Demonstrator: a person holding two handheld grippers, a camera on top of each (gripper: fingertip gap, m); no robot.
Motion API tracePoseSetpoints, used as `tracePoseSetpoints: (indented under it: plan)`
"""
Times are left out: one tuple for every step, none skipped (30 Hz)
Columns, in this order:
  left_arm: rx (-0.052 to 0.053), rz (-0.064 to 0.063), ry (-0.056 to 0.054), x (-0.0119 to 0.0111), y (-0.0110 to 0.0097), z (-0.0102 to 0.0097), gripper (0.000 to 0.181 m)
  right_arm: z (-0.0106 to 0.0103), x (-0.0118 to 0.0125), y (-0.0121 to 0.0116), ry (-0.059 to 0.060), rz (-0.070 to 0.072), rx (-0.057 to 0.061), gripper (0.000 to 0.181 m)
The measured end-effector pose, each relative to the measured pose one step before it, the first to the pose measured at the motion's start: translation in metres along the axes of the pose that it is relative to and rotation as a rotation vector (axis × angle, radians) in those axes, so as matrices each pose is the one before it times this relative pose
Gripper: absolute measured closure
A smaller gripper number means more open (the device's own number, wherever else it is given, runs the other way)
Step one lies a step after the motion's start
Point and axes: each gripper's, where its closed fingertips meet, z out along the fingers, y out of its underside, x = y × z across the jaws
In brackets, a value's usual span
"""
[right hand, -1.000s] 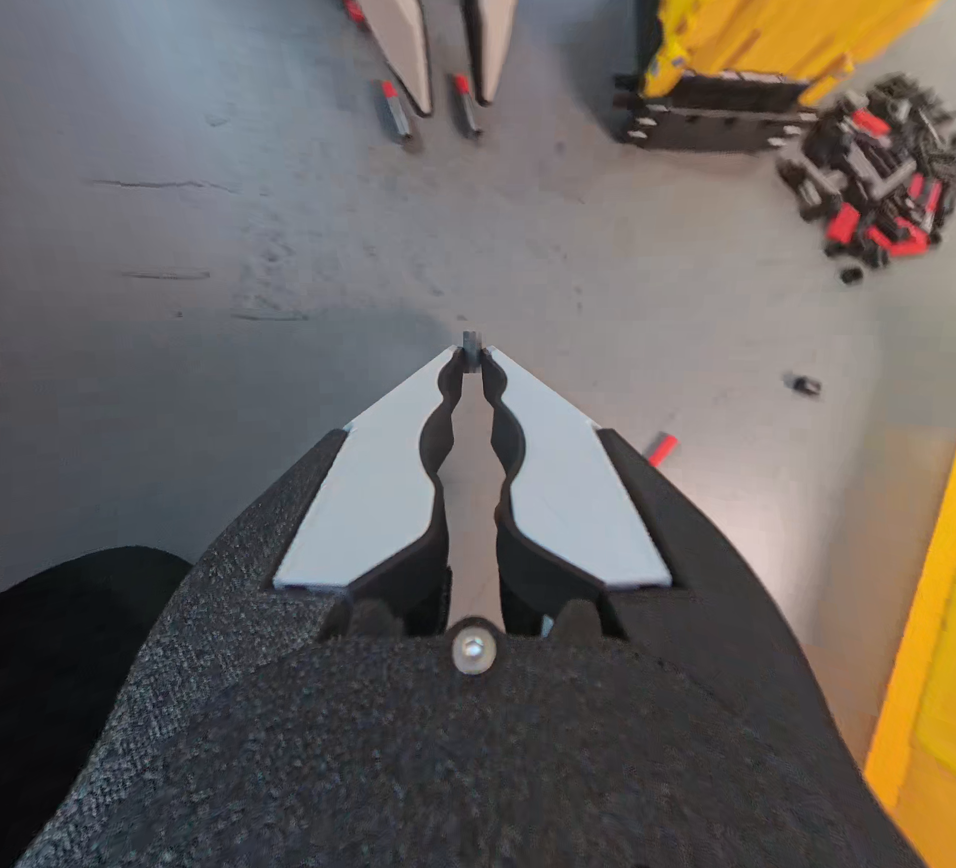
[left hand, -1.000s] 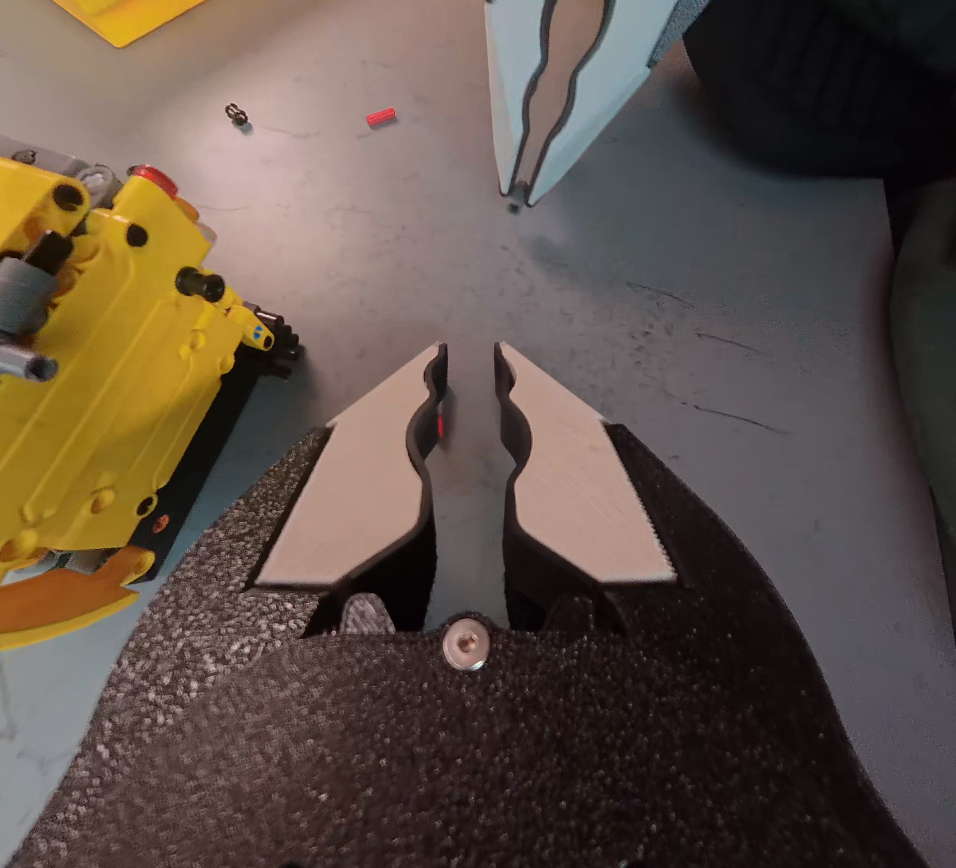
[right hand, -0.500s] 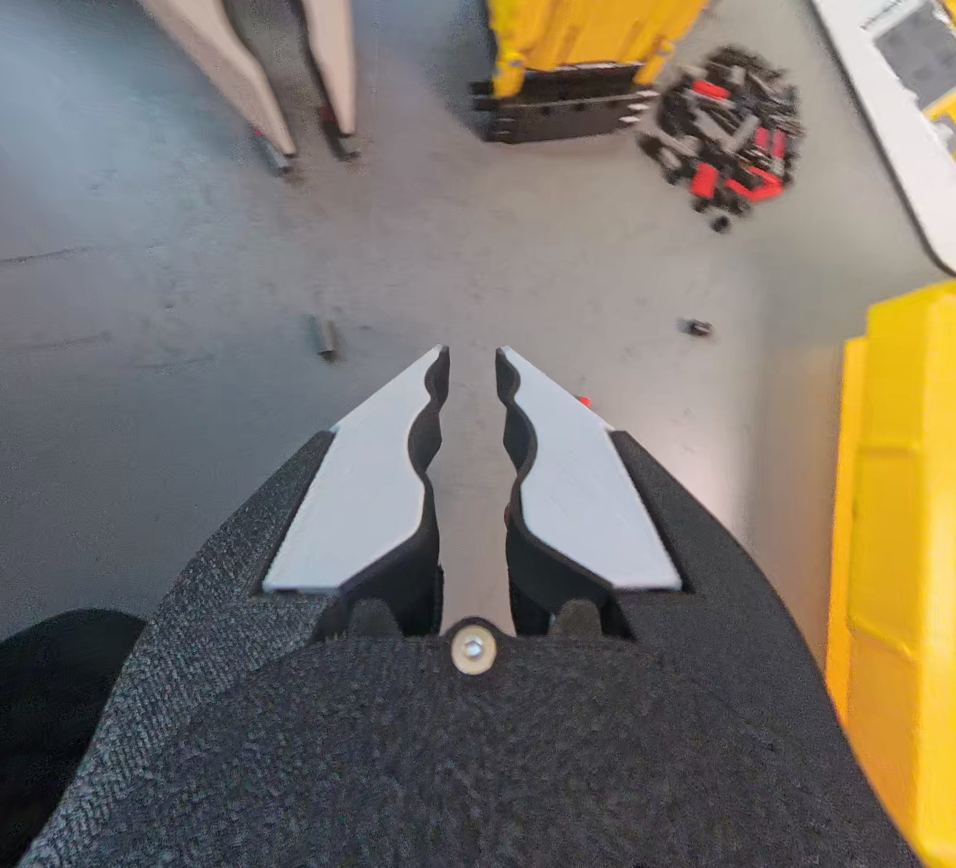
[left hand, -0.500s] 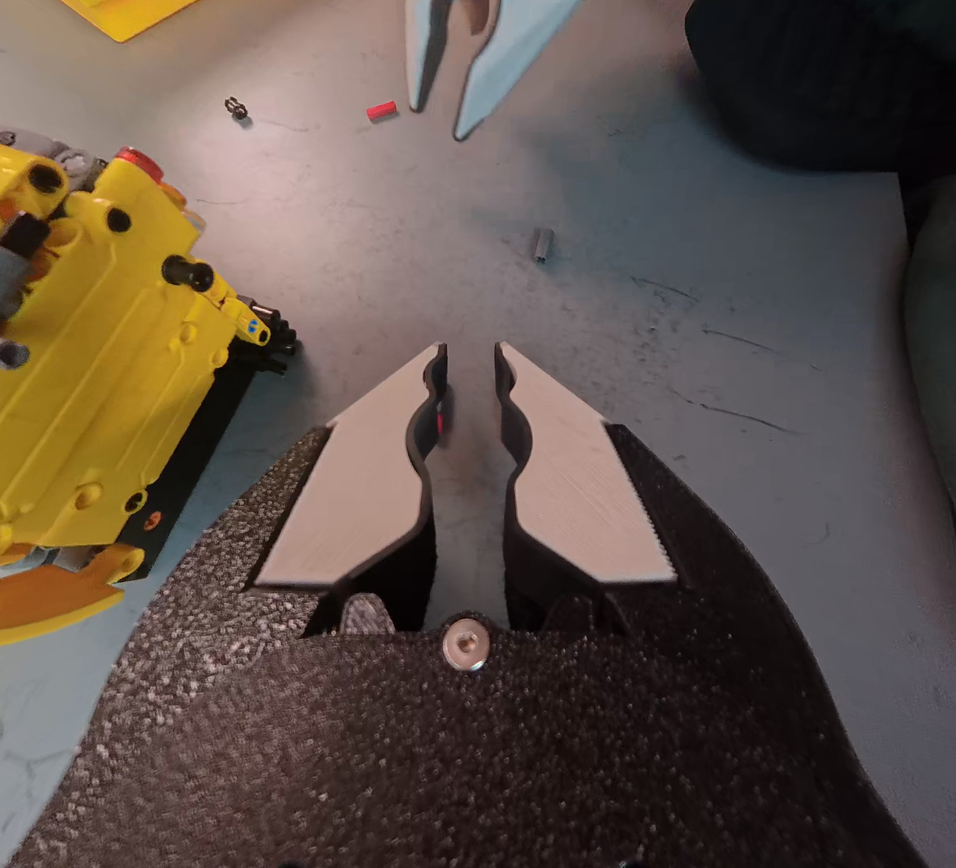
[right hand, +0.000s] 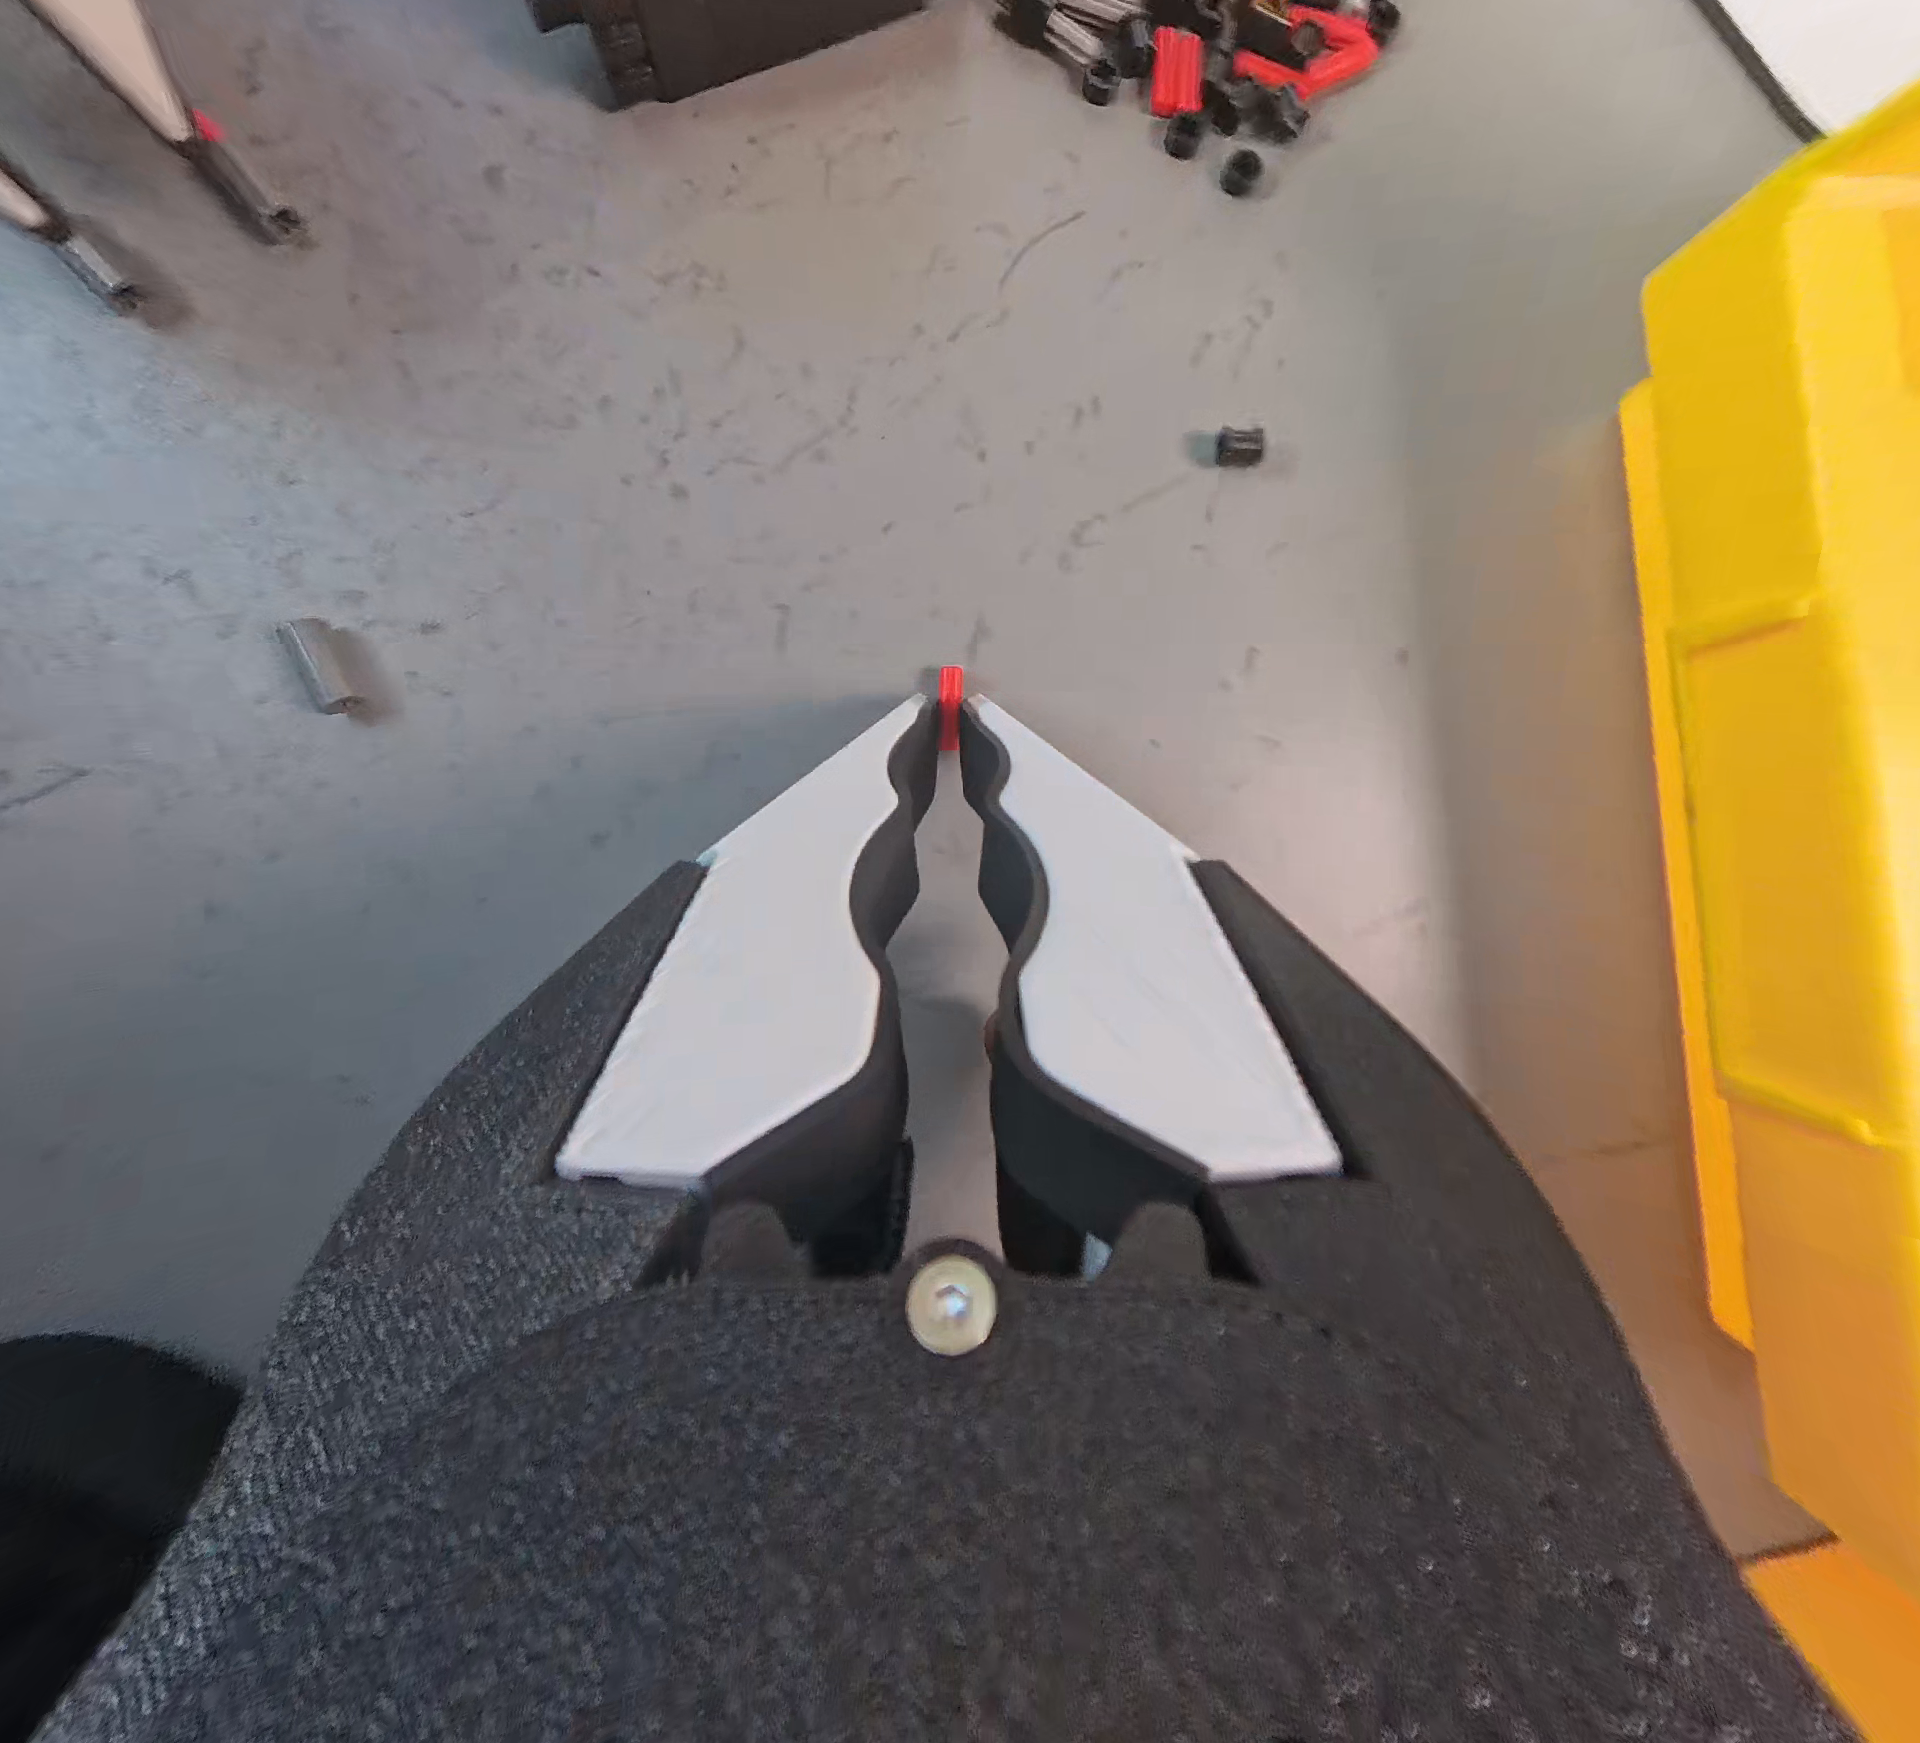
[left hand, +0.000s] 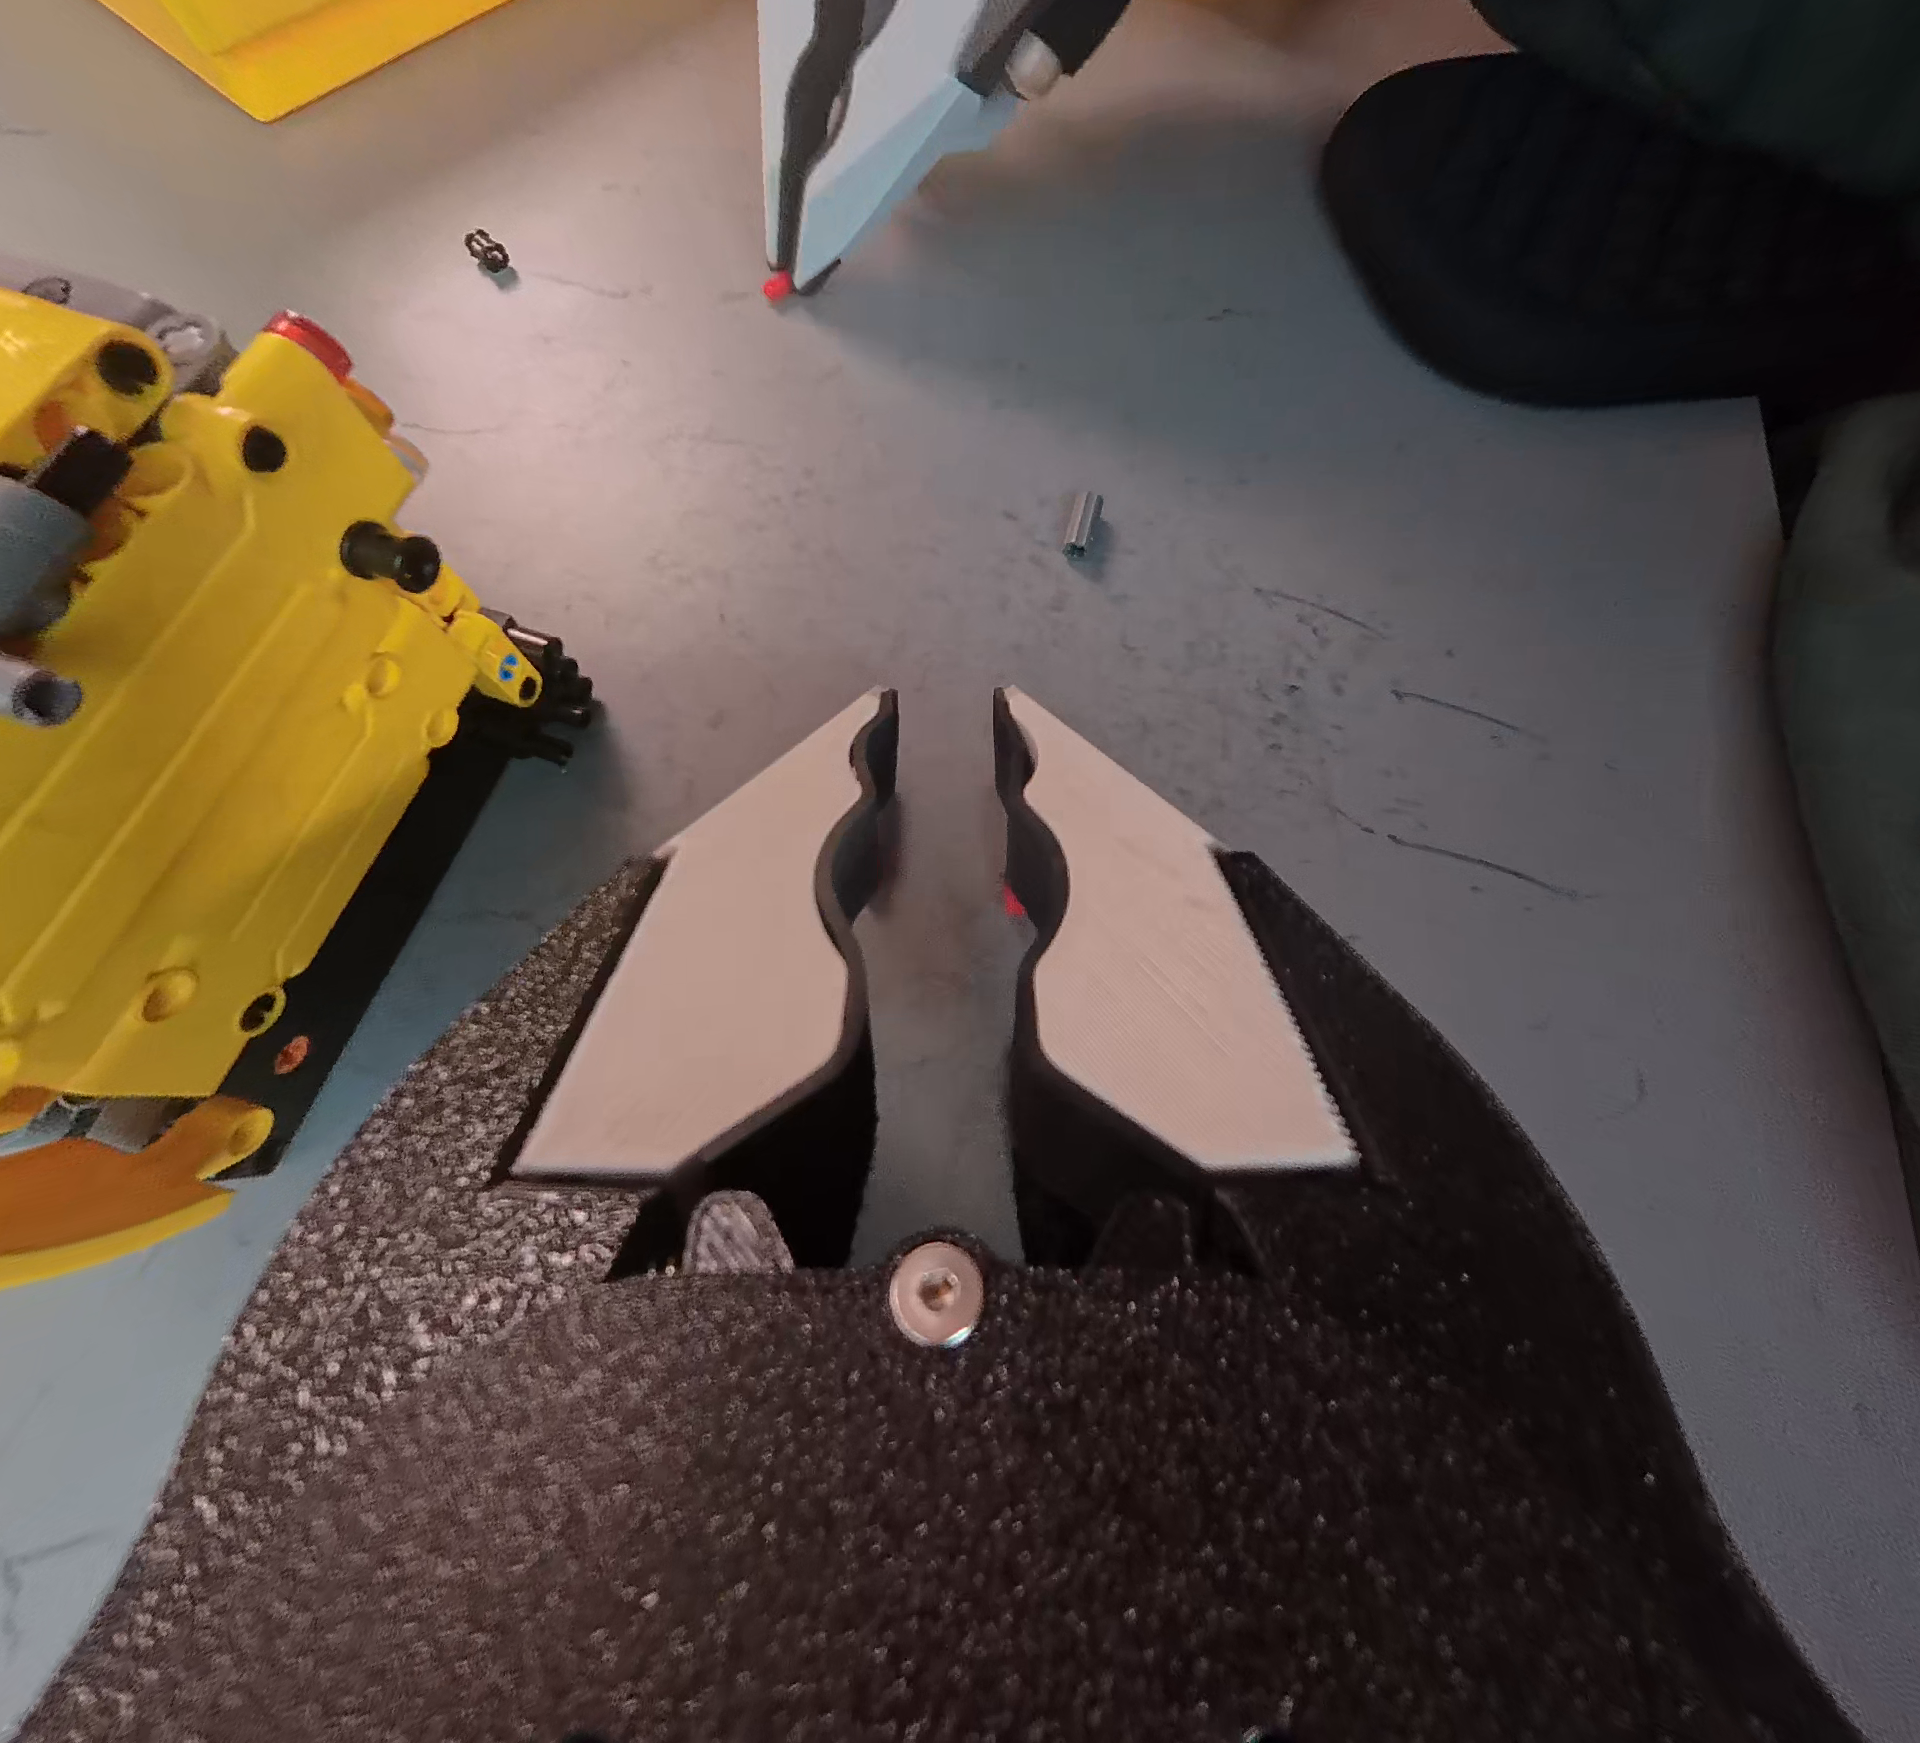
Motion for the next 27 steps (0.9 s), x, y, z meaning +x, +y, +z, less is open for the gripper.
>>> tracePoseSetpoints:
  plan:
    - [0.0129,-0.0071,0.0089,0.00157,-0.00215,-0.00020,0.164,-0.00023,-0.01316,-0.00663,-0.0450,-0.0713,0.0367,0.178]
    - [0.0171,-0.0092,0.0117,0.00195,-0.00269,-0.00038,0.164,-0.00052,-0.01429,-0.01317,-0.0356,-0.0674,0.0592,0.178]
    - [0.0187,-0.0101,0.0154,0.00249,-0.00301,-0.00022,0.164,0.00032,-0.01483,-0.01457,-0.0357,-0.0634,0.0480,0.178]
    - [0.0173,-0.0079,0.0170,0.00288,-0.00279,0.00003,0.163,0.00065,-0.01657,-0.01513,-0.0418,-0.0881,0.0470,0.178]
    - [0.0124,-0.0006,0.0143,0.00273,-0.00204,0.00016,0.163,0.00090,-0.01476,-0.01639,-0.0287,-0.0904,0.0583,0.178]
    - [0.0043,0.0103,0.0067,0.00226,-0.00085,0.00046,0.163,0.00245,-0.01236,-0.01291,-0.0338,-0.0445,0.0344,0.178]
    - [-0.0027,0.0201,0.0004,0.00196,0.00009,0.00052,0.163,0.00345,-0.00934,-0.00936,-0.0296,-0.0183,0.0197,0.178]
    - [-0.0062,0.0244,0.0017,0.00253,0.00064,0.00080,0.163,0.00339,-0.00657,-0.00635,-0.0167,-0.0191,0.0146,0.178]
    - [-0.0078,0.0228,0.0061,0.00338,0.00079,0.00086,0.164,0.00317,-0.00526,-0.00254,-0.0129,-0.0181,-0.0005,0.178]
    - [-0.0086,0.0174,-0.0013,0.00207,0.00087,0.00098,0.165,0.00270,-0.00377,0.00033,-0.0099,-0.0135,-0.0108,0.178]
    - [-0.0054,0.0132,-0.0088,0.00055,0.00023,0.00073,0.168,0.00211,-0.00293,0.00070,-0.0092,-0.0084,-0.0076,0.178]
    - [-0.0014,0.0096,0.0013,0.00151,-0.00016,0.00045,0.171,0.00153,-0.00228,0.00004,-0.0082,-0.0032,-0.0002,0.178]
    - [-0.0022,0.0027,0.0086,0.00208,0.00001,0.00039,0.174,0.00091,-0.00117,-0.00037,-0.0031,-0.0005,0.0021,0.178]
    - [-0.0050,-0.0004,0.0035,0.00086,0.00063,0.00052,0.175,0.00024,-0.00040,-0.00050,0.0001,-0.0019,0.0016,0.178]
    - [-0.0027,0.0006,0.0006,0.00030,0.00058,0.00044,0.175,-0.00014,-0.00068,-0.00093,-0.0020,-0.0027,0.0026,0.178]
    - [0.0014,-0.0020,0.0035,0.00062,-0.00002,0.00038,0.176,0.00001,-0.00070,0.00019,-0.0024,-0.0029,-0.0046,0.178]
    - [0.0011,-0.0052,0.0032,0.00045,-0.00003,0.00041,0.177,0.00004,0.00011,0.00029,0.0043,-0.0055,-0.0040,0.178]
    - [0.0008,-0.0054,0.0049,0.00055,0.00008,0.00044,0.177,0.00009,-0.00036,0.00035,0.0008,-0.0050,-0.0035,0.178]
    - [0.0015,-0.0063,0.0092,0.00107,0.00013,0.00041,0.178,0.00025,-0.00110,0.00049,-0.0038,-0.0024,-0.0033,0.178]
    - [0.0009,-0.0088,0.0092,0.00081,0.00035,0.00028,0.177,0.00020,-0.00059,0.00030,-0.0004,-0.0036,-0.0022,0.178]
    - [0.0009,-0.0128,0.0104,0.00052,0.00053,0.00021,0.177,0.00040,-0.00053,0.00035,0.0018,-0.0075,-0.0039,0.178]
    - [0.0012,-0.0149,0.0107,0.00051,0.00039,0.00009,0.176,0.00026,-0.00090,-0.00011,0.0007,-0.0082,-0.0030,0.178]
    - [0.0020,-0.0132,0.0100,0.00042,0.00028,0.00013,0.176,0.00022,-0.00052,0.00015,0.0014,-0.0064,-0.0044,0.178]
    - [0.0015,-0.0120,0.0106,0.00070,0.00026,0.00005,0.177,0.00015,-0.00036,0.00019,0.0009,-0.0035,-0.0040,0.178]
    - [0.0029,-0.0130,0.0140,0.00122,-0.00026,0.00002,0.174,0.00001,-0.00016,0.00025,0.0022,-0.0046,-0.0036,0.178]
    - [0.0073,-0.0179,0.0165,0.00134,-0.00121,-0.00017,0.172,0.00021,0.00024,0.00072,0.0058,-0.0084,-0.0067,0.178]
    - [0.0049,-0.0187,0.0120,0.00065,-0.00063,-0.00010,0.173,-0.00006,-0.00030,-0.00021,0.0018,-0.0058,-0.0013,0.178]
